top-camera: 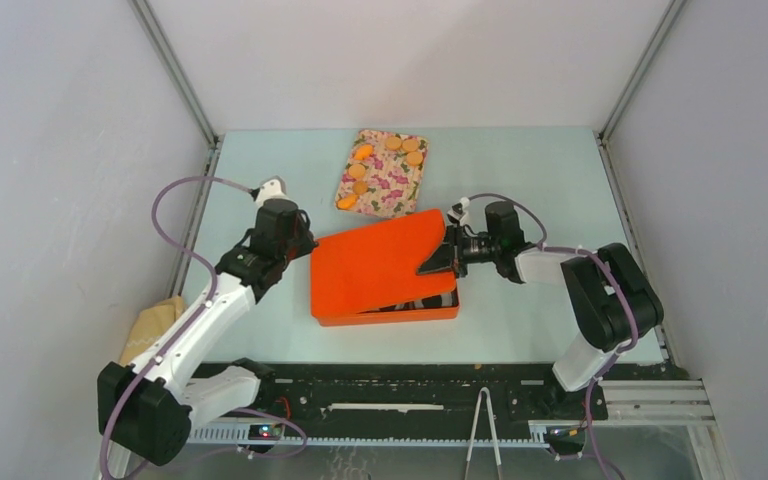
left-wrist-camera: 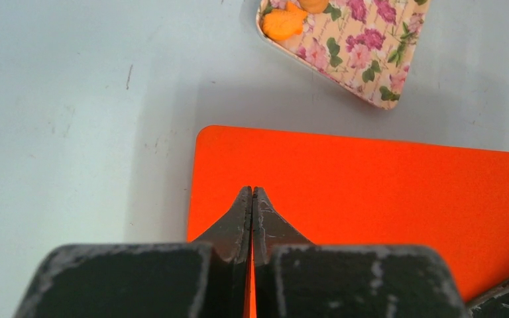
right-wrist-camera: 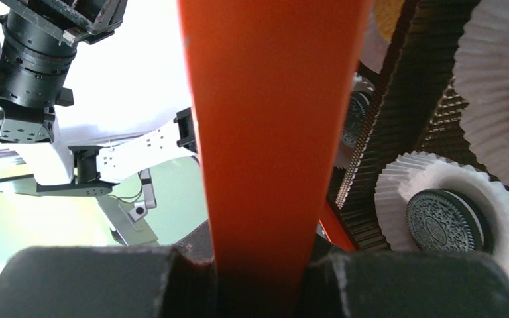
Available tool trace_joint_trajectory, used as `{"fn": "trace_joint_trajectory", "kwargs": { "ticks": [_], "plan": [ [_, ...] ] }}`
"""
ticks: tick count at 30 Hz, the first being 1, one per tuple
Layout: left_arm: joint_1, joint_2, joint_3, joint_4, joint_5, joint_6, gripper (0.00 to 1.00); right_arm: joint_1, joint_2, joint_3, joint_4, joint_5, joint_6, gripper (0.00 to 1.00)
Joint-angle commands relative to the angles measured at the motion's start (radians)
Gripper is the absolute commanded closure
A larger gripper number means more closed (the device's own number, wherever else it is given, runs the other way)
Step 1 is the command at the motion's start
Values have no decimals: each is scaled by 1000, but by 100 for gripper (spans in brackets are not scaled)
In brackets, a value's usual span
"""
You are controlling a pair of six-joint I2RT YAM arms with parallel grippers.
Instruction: Pack the cookies
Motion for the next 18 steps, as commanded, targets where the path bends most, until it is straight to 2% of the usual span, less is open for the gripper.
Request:
{"fn": "trace_joint_trajectory", "kwargs": {
  "ticks": [1,12,18],
  "plan": [
    [-31,20,-43,68,19,1,100,-14,23,-25,-21,-4,-41,100],
    [-192,201,-115,144,47,-67,100,-99,93,-28,-7,-13,-44,100],
    [-217,261,-122,174,59,-78,100,-123,101,-28,-48,1,-62,96]
  ]
}}
